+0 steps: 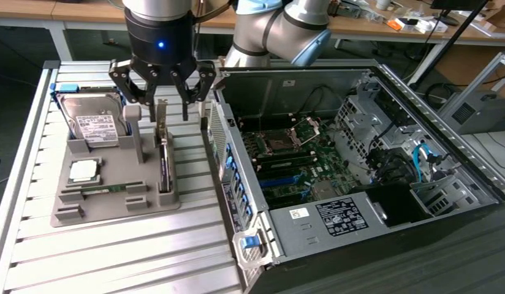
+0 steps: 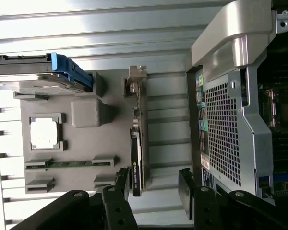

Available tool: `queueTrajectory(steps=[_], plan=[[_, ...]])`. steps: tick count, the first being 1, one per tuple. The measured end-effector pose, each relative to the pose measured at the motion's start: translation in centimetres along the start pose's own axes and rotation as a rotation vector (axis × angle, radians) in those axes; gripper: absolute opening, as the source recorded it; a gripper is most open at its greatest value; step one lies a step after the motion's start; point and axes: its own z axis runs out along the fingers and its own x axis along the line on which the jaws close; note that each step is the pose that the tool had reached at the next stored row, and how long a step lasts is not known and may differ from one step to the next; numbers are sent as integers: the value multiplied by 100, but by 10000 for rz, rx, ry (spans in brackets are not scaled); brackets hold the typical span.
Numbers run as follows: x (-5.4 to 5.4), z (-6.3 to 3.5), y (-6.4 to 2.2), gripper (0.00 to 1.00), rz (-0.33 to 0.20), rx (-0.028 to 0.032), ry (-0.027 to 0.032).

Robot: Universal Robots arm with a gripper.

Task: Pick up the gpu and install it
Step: 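Pick up the gpu and move the gpu toward the slot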

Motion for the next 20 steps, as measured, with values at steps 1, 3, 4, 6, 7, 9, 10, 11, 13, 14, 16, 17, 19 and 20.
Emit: queueTrajectory(steps=[1, 3, 4, 6, 7, 9, 10, 11, 13, 14, 16, 17, 19, 20], plan=[[3, 3, 2, 54, -1, 1, 1], [13, 10, 7, 54, 0, 1, 0], [17, 15, 8, 54, -1, 0, 0], [26, 25, 13, 54, -1, 0, 0], [32, 29, 15, 54, 0, 1, 0], [44, 37, 15, 54, -1, 2, 2], [50, 41, 15, 54, -1, 1, 1], [55, 45, 14, 54, -1, -1, -1], [67, 54, 13, 54, -1, -1, -1], [74, 58, 12, 54, -1, -1, -1], [87, 67, 11, 54, -1, 0, 0], [95, 73, 10, 54, -1, 0, 0], [104, 83, 8, 54, -1, 2, 2], [109, 91, 8, 54, -1, 0, 1]])
